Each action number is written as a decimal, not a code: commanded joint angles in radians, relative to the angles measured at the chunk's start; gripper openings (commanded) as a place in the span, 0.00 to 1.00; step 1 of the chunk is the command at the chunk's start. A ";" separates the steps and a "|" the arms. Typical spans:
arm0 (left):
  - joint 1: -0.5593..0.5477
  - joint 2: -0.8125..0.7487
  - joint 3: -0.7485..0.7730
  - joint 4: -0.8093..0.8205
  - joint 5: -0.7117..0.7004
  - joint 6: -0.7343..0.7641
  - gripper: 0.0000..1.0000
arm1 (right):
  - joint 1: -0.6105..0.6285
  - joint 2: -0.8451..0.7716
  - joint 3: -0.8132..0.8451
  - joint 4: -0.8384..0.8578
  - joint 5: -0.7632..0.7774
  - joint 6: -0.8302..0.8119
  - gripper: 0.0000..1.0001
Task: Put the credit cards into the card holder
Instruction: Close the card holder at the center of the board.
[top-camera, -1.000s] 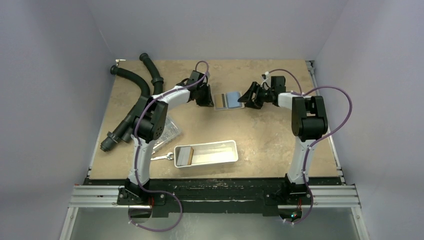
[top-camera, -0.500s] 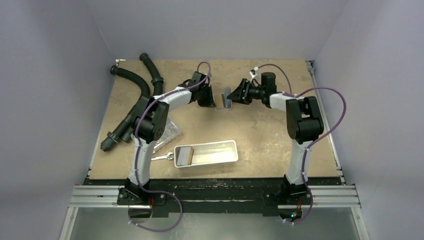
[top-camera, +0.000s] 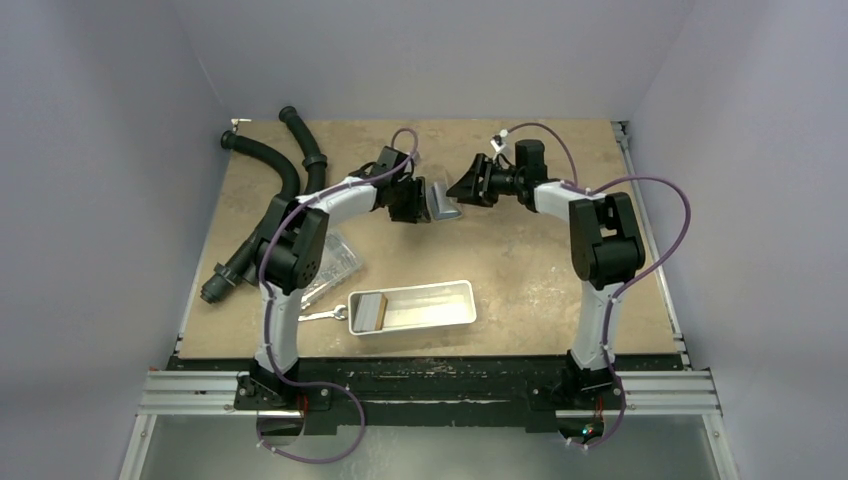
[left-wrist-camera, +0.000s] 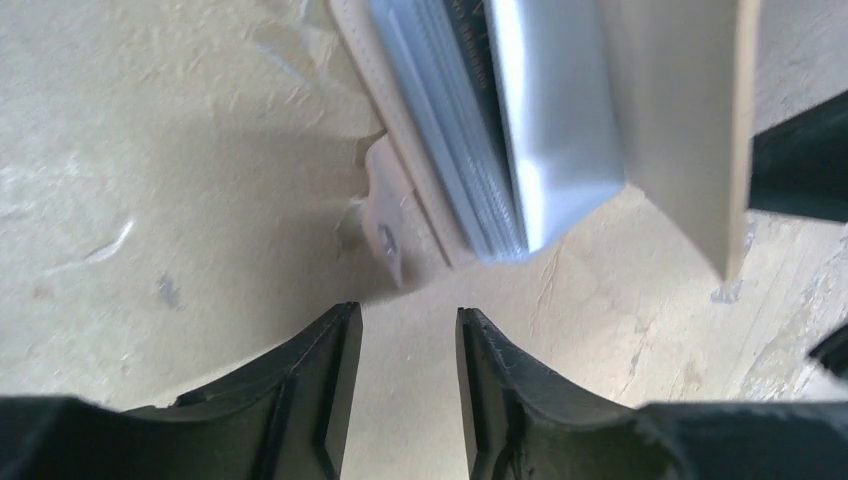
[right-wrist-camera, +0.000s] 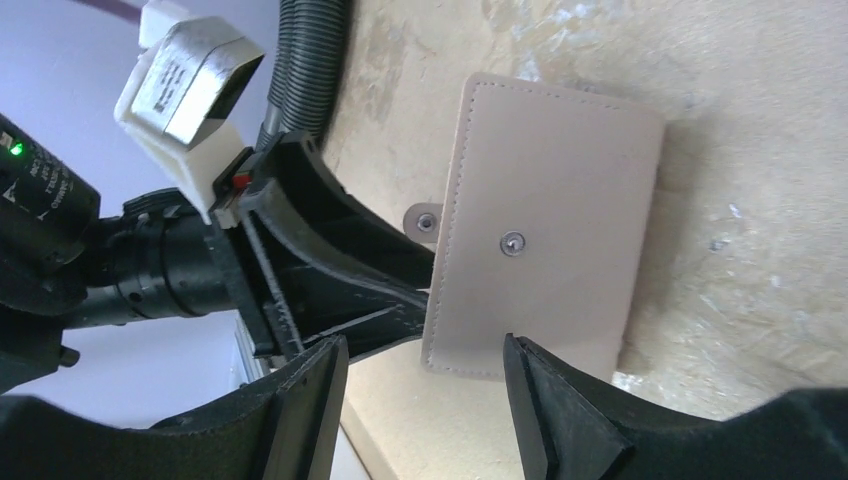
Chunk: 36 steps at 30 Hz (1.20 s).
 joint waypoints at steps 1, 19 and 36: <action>0.036 -0.114 -0.034 -0.038 0.025 0.035 0.46 | 0.001 -0.029 0.059 -0.031 0.001 -0.022 0.65; 0.117 -0.037 0.019 0.094 0.167 -0.120 0.43 | 0.073 0.180 0.222 -0.230 0.078 -0.140 0.30; 0.100 -0.003 0.069 0.058 0.089 -0.081 0.25 | 0.076 0.219 0.247 -0.291 0.133 -0.156 0.24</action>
